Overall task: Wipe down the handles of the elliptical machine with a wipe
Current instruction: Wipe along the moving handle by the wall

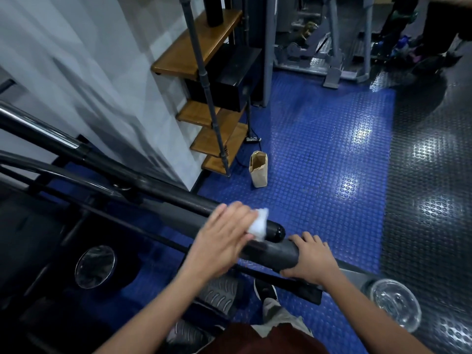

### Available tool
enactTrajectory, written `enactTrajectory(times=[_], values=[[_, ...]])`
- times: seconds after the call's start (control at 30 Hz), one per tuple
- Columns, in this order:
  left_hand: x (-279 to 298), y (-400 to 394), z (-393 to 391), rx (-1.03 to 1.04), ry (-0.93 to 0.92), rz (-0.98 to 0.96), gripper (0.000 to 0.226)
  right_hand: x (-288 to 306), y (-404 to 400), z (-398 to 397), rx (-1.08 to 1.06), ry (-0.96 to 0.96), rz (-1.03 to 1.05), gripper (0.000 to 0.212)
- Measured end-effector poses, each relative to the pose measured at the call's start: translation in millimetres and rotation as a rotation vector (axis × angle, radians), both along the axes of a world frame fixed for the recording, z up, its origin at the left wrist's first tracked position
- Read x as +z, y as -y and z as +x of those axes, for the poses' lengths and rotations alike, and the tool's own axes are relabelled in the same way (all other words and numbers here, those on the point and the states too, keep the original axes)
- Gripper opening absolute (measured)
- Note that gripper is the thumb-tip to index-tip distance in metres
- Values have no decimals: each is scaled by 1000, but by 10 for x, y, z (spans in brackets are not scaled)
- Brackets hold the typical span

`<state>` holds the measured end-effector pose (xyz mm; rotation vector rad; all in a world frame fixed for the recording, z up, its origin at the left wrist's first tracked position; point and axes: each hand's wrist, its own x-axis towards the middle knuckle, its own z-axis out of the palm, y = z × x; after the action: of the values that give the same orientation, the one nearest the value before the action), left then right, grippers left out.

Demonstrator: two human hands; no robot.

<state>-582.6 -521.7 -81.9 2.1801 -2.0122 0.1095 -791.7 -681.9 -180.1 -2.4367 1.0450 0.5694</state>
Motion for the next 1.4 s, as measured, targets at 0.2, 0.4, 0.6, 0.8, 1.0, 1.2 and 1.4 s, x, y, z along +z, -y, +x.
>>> enactTrajectory(times=[0.2,0.4,0.6,0.8,1.0,1.2,1.4], values=[[336,-132,1065,224,-6,-9,36,19,5,19,-1,1,21,101],[602,462,468,156,108,367,46,47,1,47,-14,-11,42,102],[310,471,-524,-28,-14,50,31,47,-10,50,-26,-29,18,99],[-31,64,57,-110,99,0,46,16,-6,28,-31,-3,28,100],[233,-71,810,-108,137,104,48,33,11,37,-25,1,44,99],[232,23,473,-184,64,73,48,31,4,35,-24,3,43,100],[197,257,-134,-237,139,112,57,33,1,45,-34,4,37,100]])
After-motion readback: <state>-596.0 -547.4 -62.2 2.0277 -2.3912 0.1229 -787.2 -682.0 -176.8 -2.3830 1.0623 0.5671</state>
